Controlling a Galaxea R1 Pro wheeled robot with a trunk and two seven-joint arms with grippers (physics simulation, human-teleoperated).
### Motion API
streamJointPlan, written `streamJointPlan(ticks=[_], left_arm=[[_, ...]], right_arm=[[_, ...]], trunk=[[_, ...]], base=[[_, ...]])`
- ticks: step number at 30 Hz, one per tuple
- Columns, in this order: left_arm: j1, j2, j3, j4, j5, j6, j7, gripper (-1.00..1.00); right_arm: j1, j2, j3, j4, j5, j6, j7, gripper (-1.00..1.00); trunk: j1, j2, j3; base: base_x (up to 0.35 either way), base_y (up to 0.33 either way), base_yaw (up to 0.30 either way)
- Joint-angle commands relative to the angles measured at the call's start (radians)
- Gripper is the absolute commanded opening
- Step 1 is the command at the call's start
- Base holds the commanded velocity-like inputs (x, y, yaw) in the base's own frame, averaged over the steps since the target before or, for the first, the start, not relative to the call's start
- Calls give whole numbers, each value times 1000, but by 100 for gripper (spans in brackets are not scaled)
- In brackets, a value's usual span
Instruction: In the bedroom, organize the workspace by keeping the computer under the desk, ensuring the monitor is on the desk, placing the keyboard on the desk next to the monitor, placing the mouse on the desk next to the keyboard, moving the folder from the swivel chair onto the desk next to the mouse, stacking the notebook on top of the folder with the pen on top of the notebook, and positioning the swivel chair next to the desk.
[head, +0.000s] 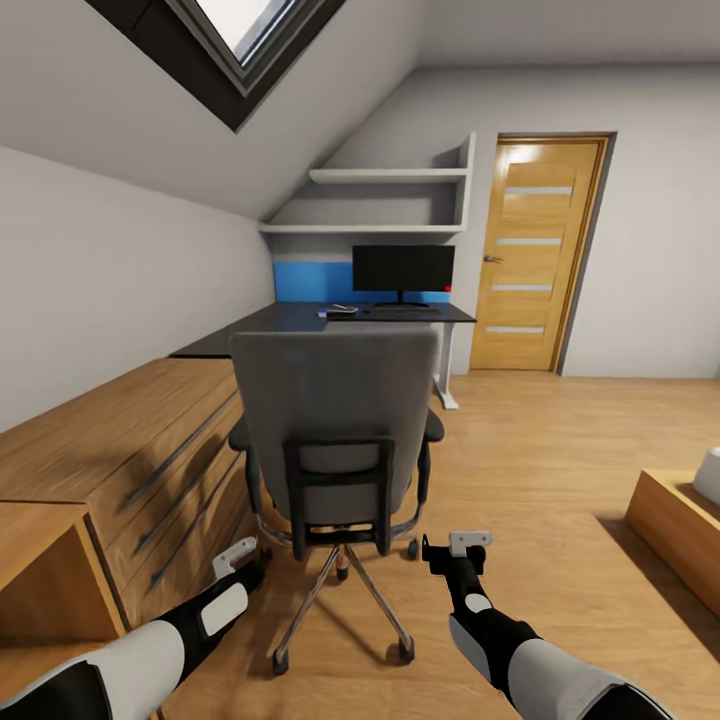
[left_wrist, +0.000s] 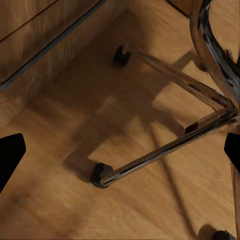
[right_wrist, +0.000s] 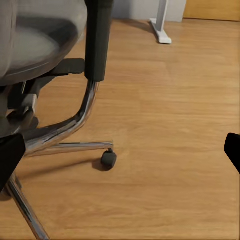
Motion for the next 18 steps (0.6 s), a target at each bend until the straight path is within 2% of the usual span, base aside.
streamJointPlan(ticks=[1,12,18], left_arm=[[0,1,-11,-4,10,-4,6,100],[0,-1,-26,-5,10,-4,7,100],[0,0,-27,-5,10,-4,8,100]], right_arm=[[-1,0,9,1,-8,-3,-5,100],[-1,0,9,1,-8,-3,-5,100],[-1,0,9,1,-8,-3,-5,100]], trunk=[[0,0,-1],[0,0,-1],[0,0,-1]], base=[[225,0,3],[75,0,1],[180,0,0]])
